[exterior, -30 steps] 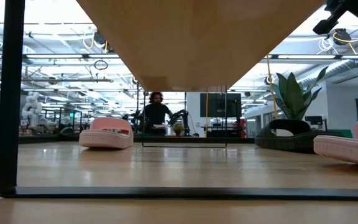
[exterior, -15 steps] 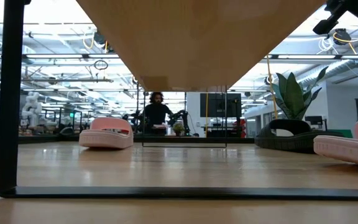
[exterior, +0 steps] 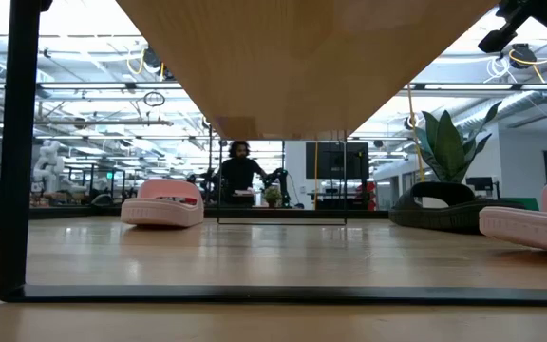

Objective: Pick and place slides into the shelf
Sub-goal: Put the bottom black slides on the shelf, then put the black slides on the shelf

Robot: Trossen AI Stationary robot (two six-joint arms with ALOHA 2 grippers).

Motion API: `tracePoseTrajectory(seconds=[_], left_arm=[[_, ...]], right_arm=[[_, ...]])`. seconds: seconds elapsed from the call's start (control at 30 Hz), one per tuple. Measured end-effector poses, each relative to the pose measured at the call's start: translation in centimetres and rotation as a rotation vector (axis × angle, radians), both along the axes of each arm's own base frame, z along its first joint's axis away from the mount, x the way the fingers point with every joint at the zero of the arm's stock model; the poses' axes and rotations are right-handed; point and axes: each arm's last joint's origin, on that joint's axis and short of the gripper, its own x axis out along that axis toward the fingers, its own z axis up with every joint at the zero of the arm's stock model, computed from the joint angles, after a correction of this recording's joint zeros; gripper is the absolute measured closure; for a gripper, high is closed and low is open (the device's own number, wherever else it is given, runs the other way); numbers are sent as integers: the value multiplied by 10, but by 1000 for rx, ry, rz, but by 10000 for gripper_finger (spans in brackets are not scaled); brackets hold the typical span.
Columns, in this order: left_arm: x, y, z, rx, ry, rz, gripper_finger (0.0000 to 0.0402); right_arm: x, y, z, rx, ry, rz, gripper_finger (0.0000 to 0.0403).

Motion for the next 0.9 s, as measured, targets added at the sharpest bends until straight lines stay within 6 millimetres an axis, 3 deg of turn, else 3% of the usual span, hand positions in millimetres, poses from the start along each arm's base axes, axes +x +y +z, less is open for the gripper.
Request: tracePoseTrajectory(seconds=[0.37,0.7,0.9], left_arm=[[2,-1,3,14,-35,-7,370],[1,0,2,7,-24,0,300],[1,0,2,4,-26,1,278]], right_arm=[[0,0,0,-7,4,-12,293],[0,0,0,-7,4,-13,293],[0,0,0,-7,4,-13,293]])
